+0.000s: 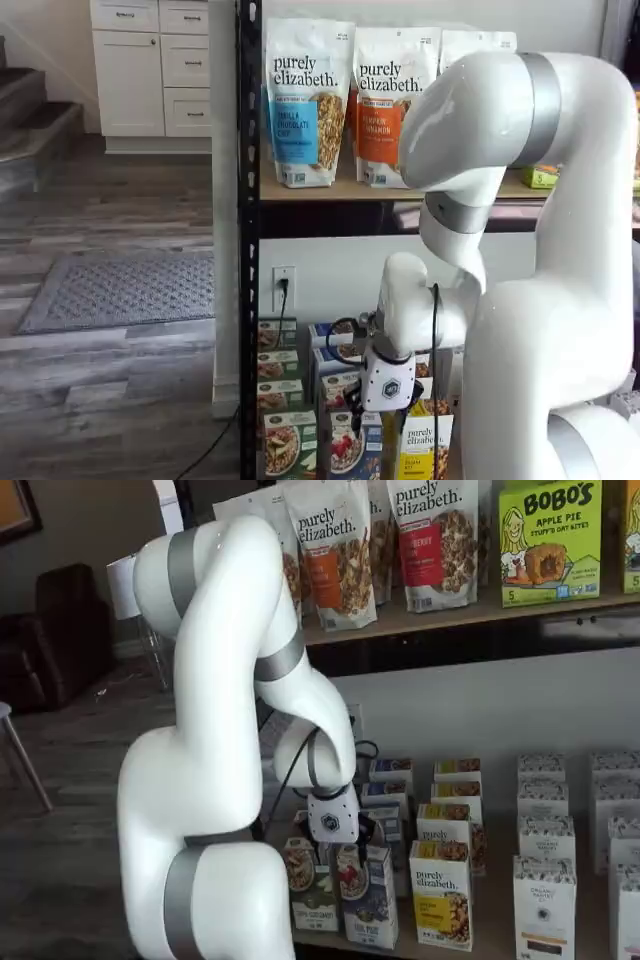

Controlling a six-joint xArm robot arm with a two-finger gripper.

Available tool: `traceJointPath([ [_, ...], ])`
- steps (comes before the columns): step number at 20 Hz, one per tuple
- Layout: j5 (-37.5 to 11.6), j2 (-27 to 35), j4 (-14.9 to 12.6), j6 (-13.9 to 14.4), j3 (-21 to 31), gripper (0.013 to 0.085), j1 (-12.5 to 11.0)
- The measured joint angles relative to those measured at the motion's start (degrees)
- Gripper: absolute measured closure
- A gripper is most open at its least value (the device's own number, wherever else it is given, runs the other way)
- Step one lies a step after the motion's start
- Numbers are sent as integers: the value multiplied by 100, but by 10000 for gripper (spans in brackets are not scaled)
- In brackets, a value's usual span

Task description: Pick up the blue and white box that is on the bottom shelf, the second box from the left

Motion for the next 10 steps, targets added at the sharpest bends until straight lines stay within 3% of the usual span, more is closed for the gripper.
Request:
traceJointPath([
  [5,-112,166,390,-308,-105,130,82],
  [10,-138,389,411,-265,-296,130,146],
])
